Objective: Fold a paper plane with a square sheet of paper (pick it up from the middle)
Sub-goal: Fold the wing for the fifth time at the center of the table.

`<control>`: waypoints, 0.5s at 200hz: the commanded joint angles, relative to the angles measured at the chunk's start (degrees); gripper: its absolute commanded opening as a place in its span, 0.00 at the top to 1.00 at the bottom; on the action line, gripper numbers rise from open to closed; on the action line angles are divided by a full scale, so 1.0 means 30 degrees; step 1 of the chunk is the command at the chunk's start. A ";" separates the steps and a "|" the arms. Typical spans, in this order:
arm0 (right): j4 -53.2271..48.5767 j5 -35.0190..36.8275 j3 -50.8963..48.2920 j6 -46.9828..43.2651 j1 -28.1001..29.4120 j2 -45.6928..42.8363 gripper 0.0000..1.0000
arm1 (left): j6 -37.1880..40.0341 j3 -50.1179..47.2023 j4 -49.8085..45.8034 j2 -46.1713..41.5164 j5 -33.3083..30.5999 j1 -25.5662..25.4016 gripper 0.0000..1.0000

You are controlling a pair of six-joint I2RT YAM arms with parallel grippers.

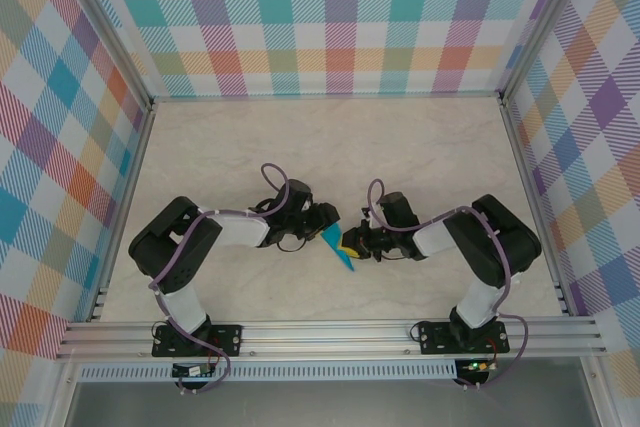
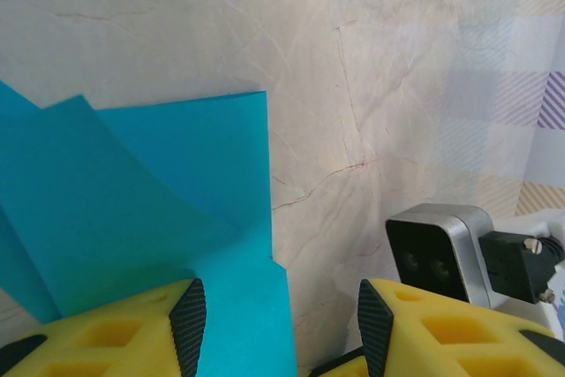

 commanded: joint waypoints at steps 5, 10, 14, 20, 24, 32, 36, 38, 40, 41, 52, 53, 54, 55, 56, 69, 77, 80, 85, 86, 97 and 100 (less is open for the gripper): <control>-0.4442 0.0957 0.0538 -0.1873 -0.0051 -0.0938 0.84 | 0.0653 0.0409 -0.0996 0.0657 -0.0328 -0.0129 0.49; -0.4539 0.0907 0.0536 -0.2009 -0.0020 -0.0978 0.83 | 0.0675 0.0508 -0.1017 0.0720 -0.0260 -0.0118 0.49; -0.4489 0.0829 0.0525 -0.2062 -0.0021 -0.1015 0.82 | 0.0699 0.0564 -0.1074 0.0770 -0.0253 -0.0139 0.49; -0.4529 0.0801 0.0497 -0.2154 0.0007 -0.1107 0.79 | 0.0729 0.0670 -0.1183 0.0825 -0.0246 -0.0132 0.49; -0.4664 0.0824 0.0502 -0.2283 0.0030 -0.1194 0.77 | 0.0752 0.0739 -0.1231 0.0872 -0.0203 -0.0132 0.49; -0.5074 0.0928 0.0616 -0.2602 0.0065 -0.1370 0.73 | 0.0798 0.0830 -0.1247 0.0961 -0.0088 -0.0128 0.49; -0.5266 0.0931 0.0643 -0.2800 0.0107 -0.1487 0.72 | 0.0789 0.0875 -0.1240 0.0990 -0.0014 -0.0132 0.49; -0.5328 0.0934 0.0675 -0.2896 0.0113 -0.1512 0.72 | 0.0789 0.0893 -0.1240 0.1030 0.0041 -0.0140 0.49; -0.5395 0.0898 0.0720 -0.3001 0.0122 -0.1584 0.71 | 0.0811 0.0913 -0.1240 0.1047 0.0077 -0.0134 0.49; -0.5435 0.0892 0.0727 -0.3053 0.0124 -0.1615 0.71 | 0.0814 0.0926 -0.1240 0.1064 0.0102 -0.0133 0.49; -0.5925 0.0992 0.0824 -0.3432 0.0154 -0.1923 0.68 | 0.0847 0.1022 -0.1324 0.1158 0.0172 -0.0136 0.49; -0.5979 0.1012 0.0853 -0.3473 0.0154 -0.1946 0.67 | 0.0847 0.1009 -0.1326 0.1164 0.0164 -0.0134 0.49; -0.6049 0.1037 0.0852 -0.3508 0.0154 -0.1972 0.67 | 0.0847 0.1003 -0.1327 0.1167 0.0161 -0.0133 0.49; -0.6114 0.1050 0.0867 -0.3541 0.0154 -0.2015 0.67 | 0.0862 0.1000 -0.1327 0.1168 0.0159 -0.0147 0.49; -0.6176 0.1085 0.0889 -0.3571 0.0154 -0.2036 0.67 | 0.0869 0.1013 -0.1327 0.1184 0.0158 -0.0140 0.49; -0.7416 0.1503 0.1249 -0.4248 0.0169 -0.2205 0.67 | 0.0875 0.0998 -0.1328 0.1199 0.0241 -0.0125 0.49; -0.7995 0.1671 0.1426 -0.4596 0.0184 -0.2189 0.67 | 0.0855 0.0997 -0.1356 0.1177 0.0245 -0.0140 0.49; -0.8145 0.1724 0.1444 -0.4664 0.0184 -0.2194 0.67 | 0.0848 0.0946 -0.1357 0.1171 0.0245 -0.0137 0.49; -0.8212 0.1738 0.1446 -0.4754 0.0198 -0.2171 0.67 | 0.0873 0.0955 -0.1357 0.1168 0.0245 -0.0132 0.49; -0.8206 0.1737 0.1442 -0.4764 0.0206 -0.2173 0.67 | 0.0875 0.0962 -0.1357 0.1169 0.0245 -0.0132 0.49; -0.8157 0.1671 0.1391 -0.4883 0.0326 -0.2101 0.68 | 0.0865 0.0950 -0.1357 0.1140 0.0288 -0.0150 0.49; -0.8250 0.1731 0.1381 -0.4916 0.0366 -0.2073 0.68 | 0.0868 0.0947 -0.1357 0.1159 0.0302 -0.0120 0.49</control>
